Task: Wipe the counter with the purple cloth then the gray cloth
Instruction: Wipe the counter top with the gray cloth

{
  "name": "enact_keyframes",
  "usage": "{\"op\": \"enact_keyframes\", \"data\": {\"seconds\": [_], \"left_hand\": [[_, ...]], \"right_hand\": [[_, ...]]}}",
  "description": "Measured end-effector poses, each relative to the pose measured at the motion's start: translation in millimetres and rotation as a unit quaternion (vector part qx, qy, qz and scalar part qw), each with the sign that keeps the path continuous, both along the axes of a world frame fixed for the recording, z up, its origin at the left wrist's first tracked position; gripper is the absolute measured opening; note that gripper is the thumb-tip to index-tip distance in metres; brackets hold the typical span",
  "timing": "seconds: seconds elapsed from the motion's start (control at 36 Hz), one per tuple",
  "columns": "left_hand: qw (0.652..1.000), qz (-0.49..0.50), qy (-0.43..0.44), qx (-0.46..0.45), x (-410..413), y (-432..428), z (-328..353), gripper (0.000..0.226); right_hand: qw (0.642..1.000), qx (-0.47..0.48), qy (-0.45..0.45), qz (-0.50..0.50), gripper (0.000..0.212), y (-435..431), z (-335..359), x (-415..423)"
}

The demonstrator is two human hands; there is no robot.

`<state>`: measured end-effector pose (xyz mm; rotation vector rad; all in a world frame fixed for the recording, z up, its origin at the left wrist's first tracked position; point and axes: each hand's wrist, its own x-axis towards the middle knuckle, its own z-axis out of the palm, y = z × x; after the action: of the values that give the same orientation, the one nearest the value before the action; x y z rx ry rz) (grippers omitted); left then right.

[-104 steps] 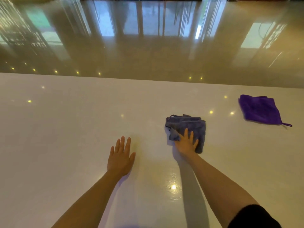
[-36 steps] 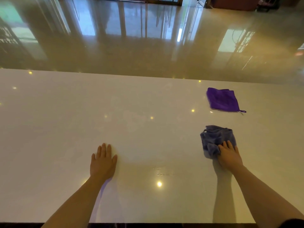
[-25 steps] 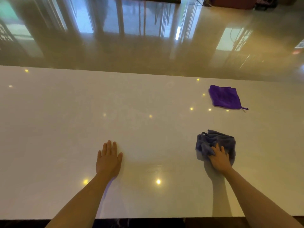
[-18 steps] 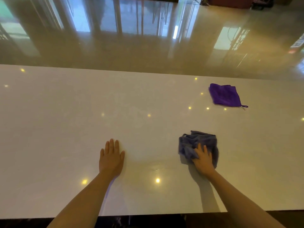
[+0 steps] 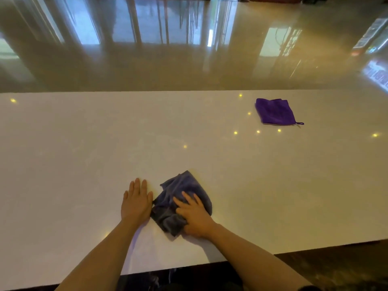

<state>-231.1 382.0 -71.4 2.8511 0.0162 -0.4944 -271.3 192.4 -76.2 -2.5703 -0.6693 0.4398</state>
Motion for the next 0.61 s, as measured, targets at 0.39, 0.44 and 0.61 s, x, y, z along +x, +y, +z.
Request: {"op": "enact_keyframes", "data": {"seconds": [0.39,0.44,0.61], "left_hand": [[1.000,0.008,-0.010,0.013,1.2,-21.1,-4.8,0.054],[1.000,0.009,-0.009,0.012,2.0,-26.5,-4.6,0.054],[1.000,0.005,-0.004,0.007,4.9,-47.8,-3.0,0.054]], "right_hand": [[0.997,0.014,-0.068,-0.046,0.054,-96.6,-2.2,-5.7],[0.995,-0.003,-0.063,-0.074,0.055,-120.4,-0.3,-6.8],[0.981,-0.018,-0.056,-0.187,0.052,-204.3,13.4,-14.6]]}}
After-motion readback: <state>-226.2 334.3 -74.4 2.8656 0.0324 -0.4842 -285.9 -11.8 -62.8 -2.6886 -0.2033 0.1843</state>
